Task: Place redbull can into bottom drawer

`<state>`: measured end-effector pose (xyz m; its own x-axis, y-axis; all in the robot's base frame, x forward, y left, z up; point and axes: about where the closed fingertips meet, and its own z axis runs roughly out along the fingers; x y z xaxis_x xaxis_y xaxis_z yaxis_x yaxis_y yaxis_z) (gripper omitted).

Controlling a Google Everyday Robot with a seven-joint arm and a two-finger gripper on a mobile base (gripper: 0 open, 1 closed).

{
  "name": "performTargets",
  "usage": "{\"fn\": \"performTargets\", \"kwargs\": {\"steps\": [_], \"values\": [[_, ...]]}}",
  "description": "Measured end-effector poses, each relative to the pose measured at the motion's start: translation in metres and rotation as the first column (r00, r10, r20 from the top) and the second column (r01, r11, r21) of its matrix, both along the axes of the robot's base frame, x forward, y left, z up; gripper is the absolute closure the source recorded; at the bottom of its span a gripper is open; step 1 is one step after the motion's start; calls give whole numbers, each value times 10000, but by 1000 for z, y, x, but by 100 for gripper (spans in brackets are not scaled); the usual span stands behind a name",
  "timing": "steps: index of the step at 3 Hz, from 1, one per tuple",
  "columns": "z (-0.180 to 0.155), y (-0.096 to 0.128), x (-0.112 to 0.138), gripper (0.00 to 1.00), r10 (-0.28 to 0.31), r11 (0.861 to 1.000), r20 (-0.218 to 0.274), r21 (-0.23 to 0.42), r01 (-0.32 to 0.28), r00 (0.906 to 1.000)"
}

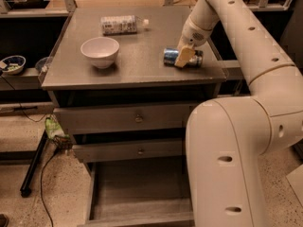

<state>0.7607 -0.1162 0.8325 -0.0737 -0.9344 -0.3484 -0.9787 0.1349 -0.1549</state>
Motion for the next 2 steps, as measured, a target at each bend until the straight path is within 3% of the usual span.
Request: {"fn": "performTargets", "kwargs": {"steps": [1,2], "values": [[0,0,0,96,0,10000,0,0,0,10000],[0,0,0,100,0,10000,0,0,0,10000]]}}
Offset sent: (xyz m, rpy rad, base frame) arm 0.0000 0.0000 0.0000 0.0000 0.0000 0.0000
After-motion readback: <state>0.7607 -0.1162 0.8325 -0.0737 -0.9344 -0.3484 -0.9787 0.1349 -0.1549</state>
